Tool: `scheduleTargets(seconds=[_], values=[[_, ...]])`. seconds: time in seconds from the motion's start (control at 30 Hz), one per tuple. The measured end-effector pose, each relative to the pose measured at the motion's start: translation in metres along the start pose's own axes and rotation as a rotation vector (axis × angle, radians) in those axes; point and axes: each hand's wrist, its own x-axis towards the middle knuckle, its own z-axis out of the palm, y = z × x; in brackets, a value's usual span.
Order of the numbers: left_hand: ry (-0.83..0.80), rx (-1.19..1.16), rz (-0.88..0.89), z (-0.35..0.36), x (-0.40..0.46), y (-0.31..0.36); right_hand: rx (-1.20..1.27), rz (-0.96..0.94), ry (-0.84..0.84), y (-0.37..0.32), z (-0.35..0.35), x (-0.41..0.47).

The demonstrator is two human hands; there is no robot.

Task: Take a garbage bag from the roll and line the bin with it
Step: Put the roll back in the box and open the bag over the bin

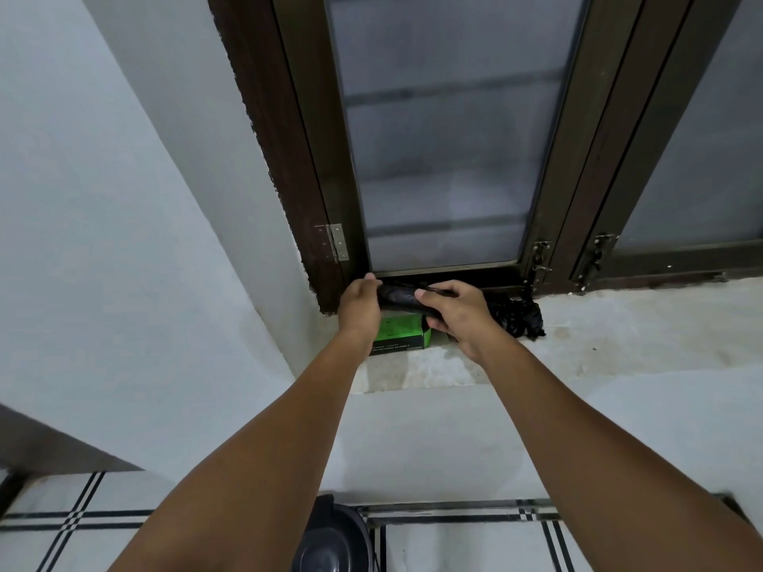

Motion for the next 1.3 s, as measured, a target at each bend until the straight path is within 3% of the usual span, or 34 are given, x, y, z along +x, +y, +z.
scheduleTargets(seconds=[0.07,0.17,0.23,0.33,0.53,0.83,1.1,1.3], values=[[0.035,0.468,0.211,-0.005,0.004,-0.009,-0.114,-0.045,0.076,0.003,-0.007,0.005],[-0.128,1.08,0.328,-0.013,0.004,-0.021,-0.244,-0.098,0.099,0.008,-0.018,0.007],[-0.209,1.269,0.303,-0.016,0.002,-0.03,-0.229,-0.097,0.111,0.009,-0.022,0.005],[-0.19,1.41,0.327,-0.018,0.002,-0.044,-0.189,-0.085,0.146,0.009,-0.024,0.004],[-0.13,1.105,0.335,-0.028,0.004,-0.05,-0.214,-0.091,0.264,0.005,-0.031,0.004],[-0.157,0.882,0.5,-0.022,-0.003,-0.033,-0.321,-0.129,0.048,-0.01,-0.01,-0.007],[-0.143,0.766,0.422,-0.026,-0.004,-0.017,-0.328,-0.173,0.048,-0.012,-0.004,-0.003],[-0.087,0.636,0.376,-0.027,-0.004,-0.019,-0.345,-0.308,0.086,-0.011,-0.001,-0.005]])
